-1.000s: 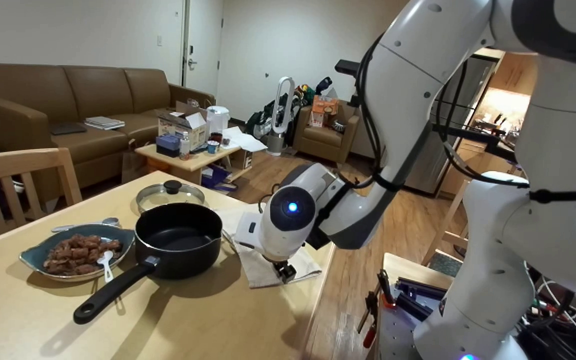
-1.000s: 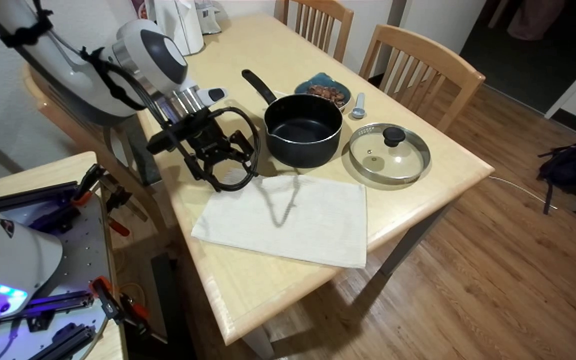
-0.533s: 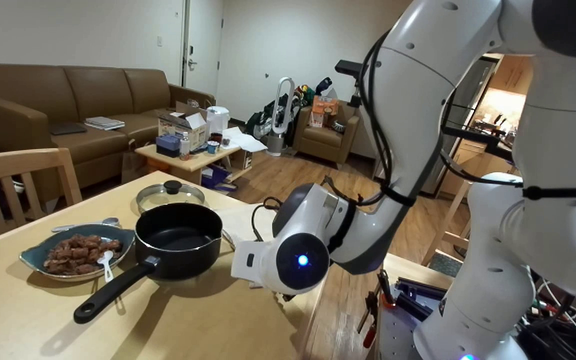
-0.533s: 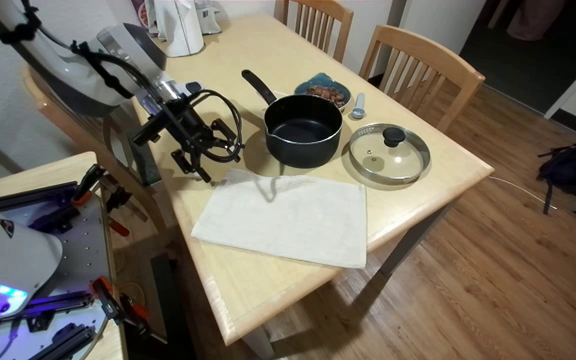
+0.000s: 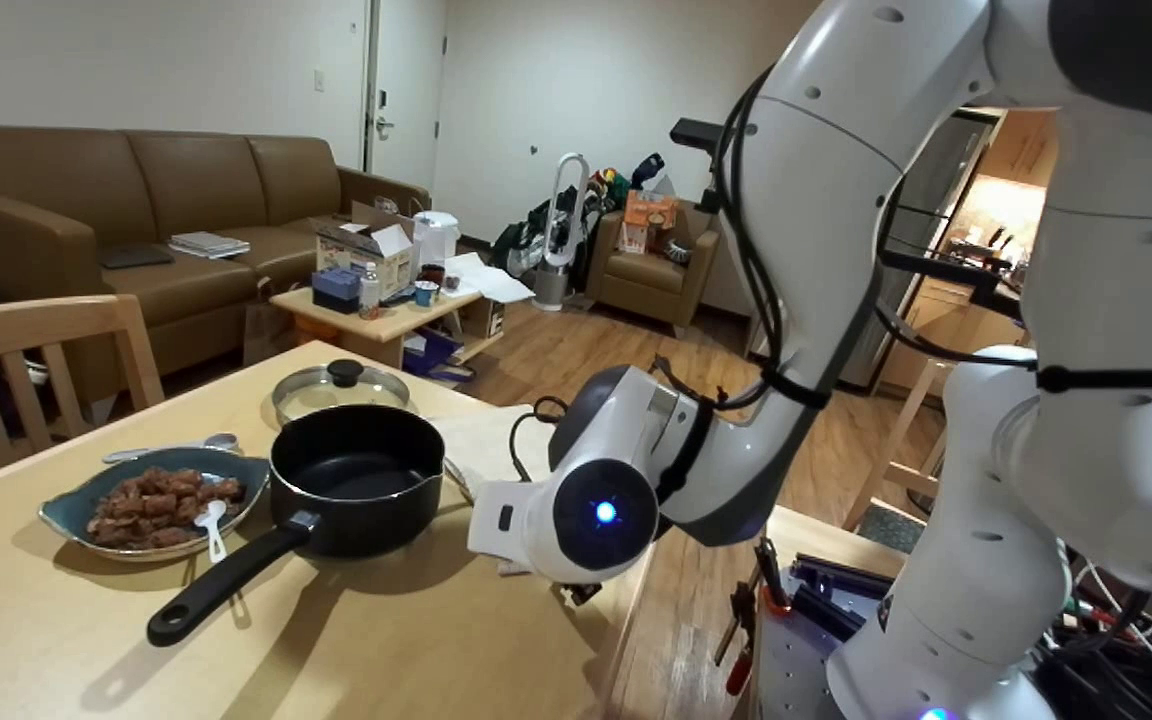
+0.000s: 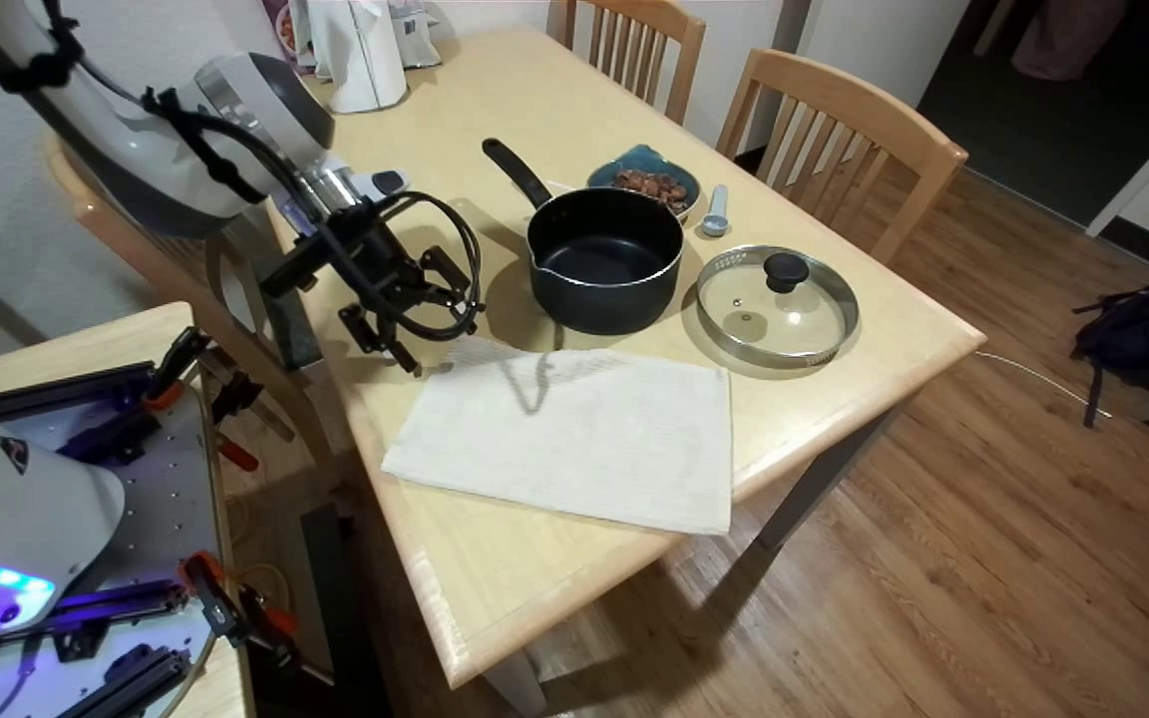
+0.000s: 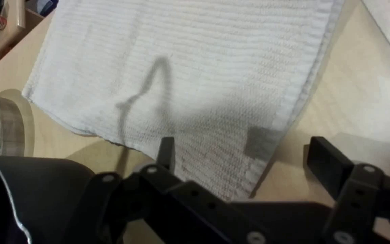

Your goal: Fold the towel

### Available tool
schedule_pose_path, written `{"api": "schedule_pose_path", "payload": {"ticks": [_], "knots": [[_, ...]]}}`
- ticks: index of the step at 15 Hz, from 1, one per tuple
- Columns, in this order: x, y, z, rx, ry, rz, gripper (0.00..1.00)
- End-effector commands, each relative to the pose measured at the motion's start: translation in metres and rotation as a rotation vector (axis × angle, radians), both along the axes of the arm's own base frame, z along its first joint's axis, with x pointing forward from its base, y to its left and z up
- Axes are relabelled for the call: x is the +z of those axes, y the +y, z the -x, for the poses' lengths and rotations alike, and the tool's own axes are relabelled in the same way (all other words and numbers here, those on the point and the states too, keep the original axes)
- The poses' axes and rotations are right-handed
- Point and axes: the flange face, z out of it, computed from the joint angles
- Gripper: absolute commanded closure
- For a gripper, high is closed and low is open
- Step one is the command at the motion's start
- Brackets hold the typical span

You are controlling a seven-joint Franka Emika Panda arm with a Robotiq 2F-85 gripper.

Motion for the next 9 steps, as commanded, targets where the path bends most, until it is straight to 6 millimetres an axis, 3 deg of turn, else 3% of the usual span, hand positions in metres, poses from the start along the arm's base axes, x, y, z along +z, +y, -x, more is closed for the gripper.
{"api": "schedule_pose_path", "payload": {"ticks": [1, 9], "knots": [[-0.0084, -0.0153, 0.0049, -0.061, 0.023, -0.021, 0.00], [-0.0172, -0.0245, 0.0094, -0.102, 0.009, -0.016, 0.00]]}}
